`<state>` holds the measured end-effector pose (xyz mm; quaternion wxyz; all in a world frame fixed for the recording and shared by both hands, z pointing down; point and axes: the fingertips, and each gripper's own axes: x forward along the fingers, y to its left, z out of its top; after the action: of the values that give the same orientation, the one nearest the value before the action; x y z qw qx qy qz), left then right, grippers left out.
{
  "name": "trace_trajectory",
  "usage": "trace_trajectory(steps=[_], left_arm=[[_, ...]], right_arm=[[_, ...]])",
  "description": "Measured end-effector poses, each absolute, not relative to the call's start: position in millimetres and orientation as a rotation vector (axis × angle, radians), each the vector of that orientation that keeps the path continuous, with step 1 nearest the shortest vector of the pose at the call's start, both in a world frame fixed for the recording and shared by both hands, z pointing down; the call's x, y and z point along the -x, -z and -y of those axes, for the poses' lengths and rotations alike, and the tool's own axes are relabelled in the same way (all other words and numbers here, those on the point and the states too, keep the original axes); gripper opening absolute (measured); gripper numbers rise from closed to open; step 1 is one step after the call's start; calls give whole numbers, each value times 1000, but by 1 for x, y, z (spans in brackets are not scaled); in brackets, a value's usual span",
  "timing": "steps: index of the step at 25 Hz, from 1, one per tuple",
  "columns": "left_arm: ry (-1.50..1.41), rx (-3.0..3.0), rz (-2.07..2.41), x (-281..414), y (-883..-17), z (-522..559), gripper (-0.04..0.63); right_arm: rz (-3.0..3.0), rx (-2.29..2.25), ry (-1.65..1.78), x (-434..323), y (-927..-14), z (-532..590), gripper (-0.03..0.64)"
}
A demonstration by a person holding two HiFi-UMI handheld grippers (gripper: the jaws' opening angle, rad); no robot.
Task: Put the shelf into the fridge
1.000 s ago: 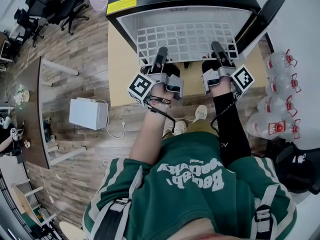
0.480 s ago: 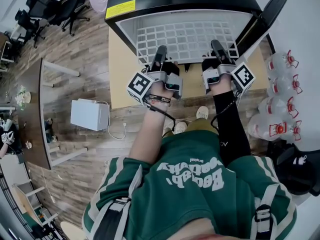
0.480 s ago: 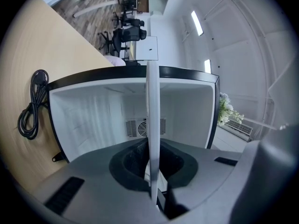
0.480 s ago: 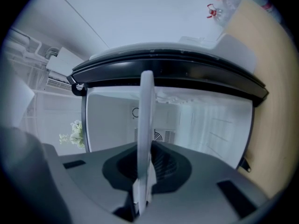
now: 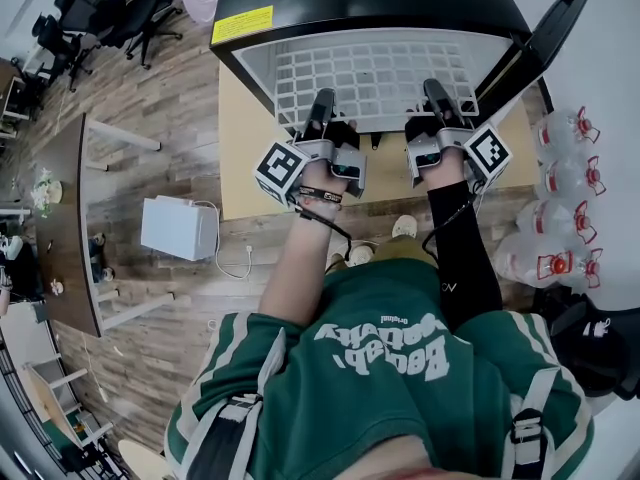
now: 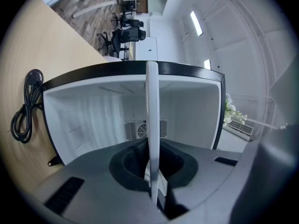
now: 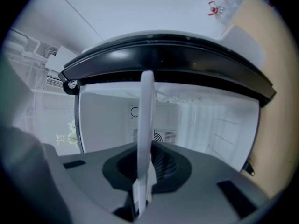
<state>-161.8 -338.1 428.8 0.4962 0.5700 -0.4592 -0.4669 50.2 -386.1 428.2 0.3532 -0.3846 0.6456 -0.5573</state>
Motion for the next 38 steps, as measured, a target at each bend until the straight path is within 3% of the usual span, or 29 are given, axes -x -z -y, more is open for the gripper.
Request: trace_trajectory(steps=[38], left_arm=[[1158, -1381, 1141, 173, -430, 387, 21]], right_arm=[[-1665, 970, 1440, -38, -426, 436, 32]])
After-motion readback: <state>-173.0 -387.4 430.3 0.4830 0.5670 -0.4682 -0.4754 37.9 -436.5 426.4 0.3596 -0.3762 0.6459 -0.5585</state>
